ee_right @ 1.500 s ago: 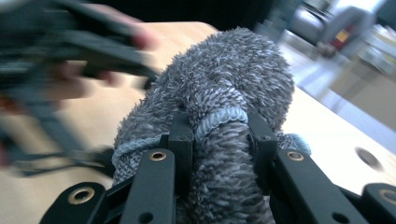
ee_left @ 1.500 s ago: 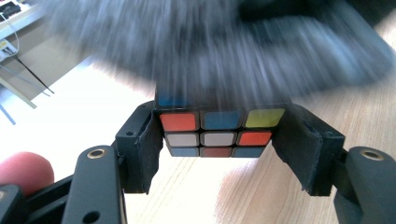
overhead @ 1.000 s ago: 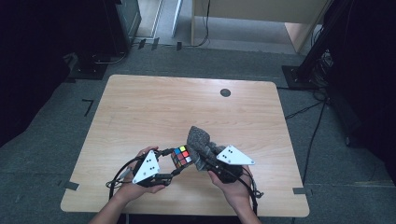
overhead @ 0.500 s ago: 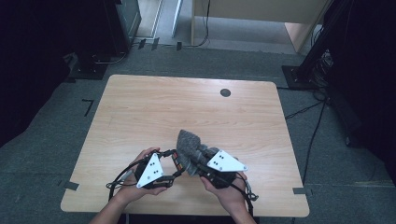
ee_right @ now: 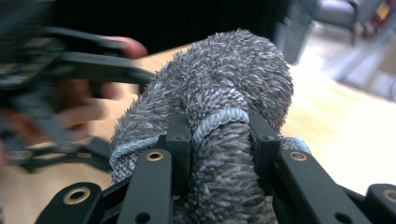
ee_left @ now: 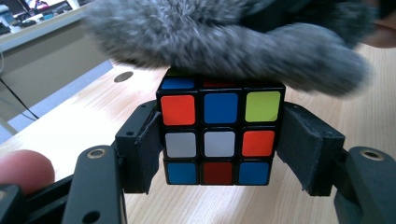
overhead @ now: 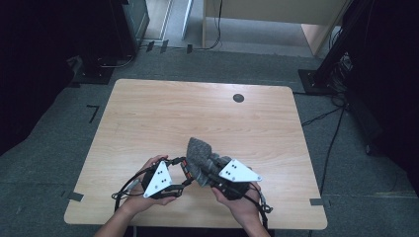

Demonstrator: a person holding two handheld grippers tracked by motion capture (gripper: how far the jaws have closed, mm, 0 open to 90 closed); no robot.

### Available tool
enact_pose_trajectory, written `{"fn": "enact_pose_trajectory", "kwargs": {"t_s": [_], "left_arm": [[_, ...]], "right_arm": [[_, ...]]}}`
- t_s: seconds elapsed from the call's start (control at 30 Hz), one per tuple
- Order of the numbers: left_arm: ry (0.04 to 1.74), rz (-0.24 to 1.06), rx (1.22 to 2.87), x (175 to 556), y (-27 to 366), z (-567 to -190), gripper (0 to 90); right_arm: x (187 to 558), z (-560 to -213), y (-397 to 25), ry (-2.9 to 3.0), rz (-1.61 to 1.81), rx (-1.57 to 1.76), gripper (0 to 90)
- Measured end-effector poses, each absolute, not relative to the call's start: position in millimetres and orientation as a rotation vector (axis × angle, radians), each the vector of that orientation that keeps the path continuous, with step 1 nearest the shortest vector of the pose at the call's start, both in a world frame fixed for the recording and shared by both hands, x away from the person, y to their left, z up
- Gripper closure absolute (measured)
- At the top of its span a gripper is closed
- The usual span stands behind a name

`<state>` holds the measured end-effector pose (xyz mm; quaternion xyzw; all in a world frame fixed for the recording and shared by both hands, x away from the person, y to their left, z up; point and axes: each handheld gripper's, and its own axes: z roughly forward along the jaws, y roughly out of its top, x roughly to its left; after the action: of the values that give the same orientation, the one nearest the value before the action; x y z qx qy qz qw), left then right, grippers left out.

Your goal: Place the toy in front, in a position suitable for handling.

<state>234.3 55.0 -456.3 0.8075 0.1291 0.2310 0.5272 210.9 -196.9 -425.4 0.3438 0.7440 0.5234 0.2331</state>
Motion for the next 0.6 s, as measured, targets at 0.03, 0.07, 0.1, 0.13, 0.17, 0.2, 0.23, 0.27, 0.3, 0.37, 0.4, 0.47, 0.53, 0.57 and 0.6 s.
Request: {"fn": "enact_pose_trajectory", "kwargs": {"t_s": [0.03,0.07,0.1,0.13,0.17,0.2,0.23,0.27,0.3,0.37,0.4,0.47,0.53,0.57,0.6], "left_arm": [[0.321,0.543,1.916,235,57,-456,34.8],[0.33,0.534,1.903,237,59,-454,34.8],[0.338,0.519,1.885,238,62,-453,34.8],[0.343,0.504,1.867,238,64,-451,34.8],[0.351,0.487,1.848,239,66,-450,34.8],[0.356,0.471,1.835,240,68,-449,34.8],[0.362,0.456,1.822,241,69,-449,34.8],[0.367,0.445,1.814,242,69,-448,34.8],[0.369,0.433,1.806,242,70,-448,34.8],[0.366,0.411,1.794,242,70,-447,34.8],[0.365,0.405,1.789,241,70,-446,34.8],[0.363,0.402,1.782,241,71,-445,34.8],[0.364,0.4,1.772,241,72,-443,34.8],[0.367,0.393,1.762,241,73,-442,34.8],[0.371,0.388,1.756,242,74,-442,34.7]], "right_arm": [[214,-426,-205,2.016,1.42,1.004,68.5],[218,-428,-213,1.982,1.418,1.062,68.4],[221,-429,-222,1.95,1.427,1.112,68.4],[223,-431,-229,1.928,1.443,1.159,68.3],[225,-432,-234,1.919,1.471,1.192,68.0],[227,-434,-237,1.921,1.517,1.208,67.8],[228,-436,-238,1.932,1.564,1.218,67.7],[229,-438,-237,1.949,1.601,1.216,67.7],[229,-440,-235,1.968,1.633,1.207,67.7],[230,-444,-228,2.015,1.671,1.176,67.8],[230,-447,-225,2.038,1.681,1.176,67.8],[232,-454,-220,2.086,1.677,1.19,67.7],[237,-463,-218,2.149,1.662,1.257,67.7],[239,-468,-219,2.158,1.664,1.293,67.7],[240,-471,-220,2.158,1.659,1.315,67.7]]}}
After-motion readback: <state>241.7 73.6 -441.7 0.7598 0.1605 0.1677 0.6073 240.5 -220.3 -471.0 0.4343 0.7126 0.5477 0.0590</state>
